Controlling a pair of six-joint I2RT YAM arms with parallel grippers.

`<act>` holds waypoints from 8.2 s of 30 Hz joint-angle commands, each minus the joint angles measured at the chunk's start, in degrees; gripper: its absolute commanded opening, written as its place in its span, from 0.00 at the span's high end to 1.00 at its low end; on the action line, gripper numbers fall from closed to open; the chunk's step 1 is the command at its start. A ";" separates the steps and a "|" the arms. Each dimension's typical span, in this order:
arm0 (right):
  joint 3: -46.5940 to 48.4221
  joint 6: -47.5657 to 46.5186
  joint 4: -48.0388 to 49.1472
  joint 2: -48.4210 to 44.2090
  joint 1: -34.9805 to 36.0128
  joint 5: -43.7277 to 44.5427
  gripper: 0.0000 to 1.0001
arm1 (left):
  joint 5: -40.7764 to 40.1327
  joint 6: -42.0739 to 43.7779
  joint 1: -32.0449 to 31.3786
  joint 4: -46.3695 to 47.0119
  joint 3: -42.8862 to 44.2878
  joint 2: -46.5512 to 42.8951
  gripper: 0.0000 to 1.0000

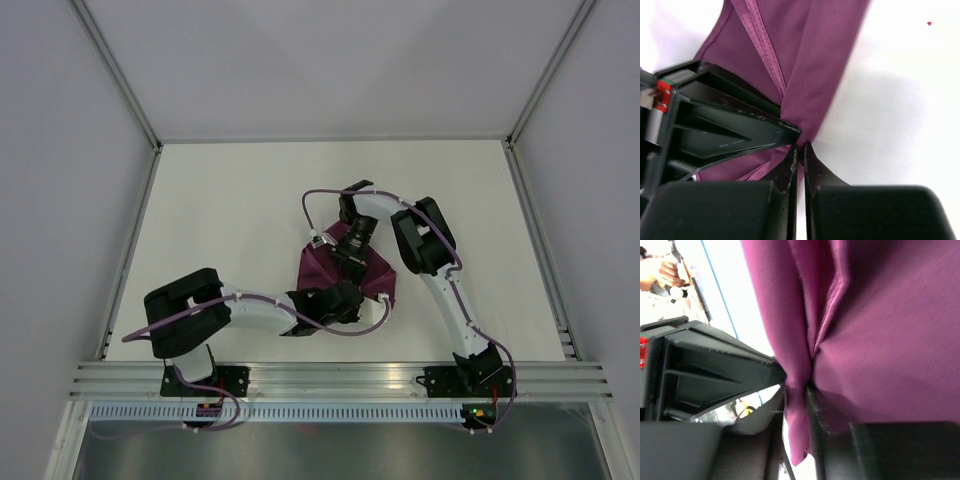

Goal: Fold the napkin, place the utensils inside, and roll it up
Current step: Roll the napkin with the utensil

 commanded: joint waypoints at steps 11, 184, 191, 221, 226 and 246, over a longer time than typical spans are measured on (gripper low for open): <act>-1.62 5.56 19.87 -17.70 -12.15 -3.03 0.40 | 26.21 -12.22 10.05 -19.12 10.05 0.22 0.98; -22.83 -18.85 17.54 -13.62 4.70 12.16 0.87 | 1.45 -41.59 39.69 14.63 -15.78 -53.65 0.25; -14.73 -9.44 18.15 -6.58 4.18 11.72 0.87 | -3.73 -21.60 23.97 14.88 -13.77 -54.29 0.09; 1.00 -4.68 8.67 6.35 1.36 13.65 0.87 | -9.45 -1.25 -6.73 18.93 -12.88 -10.43 0.00; 1.18 -4.60 8.49 6.61 1.36 13.56 0.86 | -10.15 0.77 -6.64 20.76 -12.36 -6.47 0.00; -1.28 -6.00 8.32 5.29 1.10 13.21 0.88 | -4.53 -2.82 -1.63 9.01 -4.80 4.17 0.48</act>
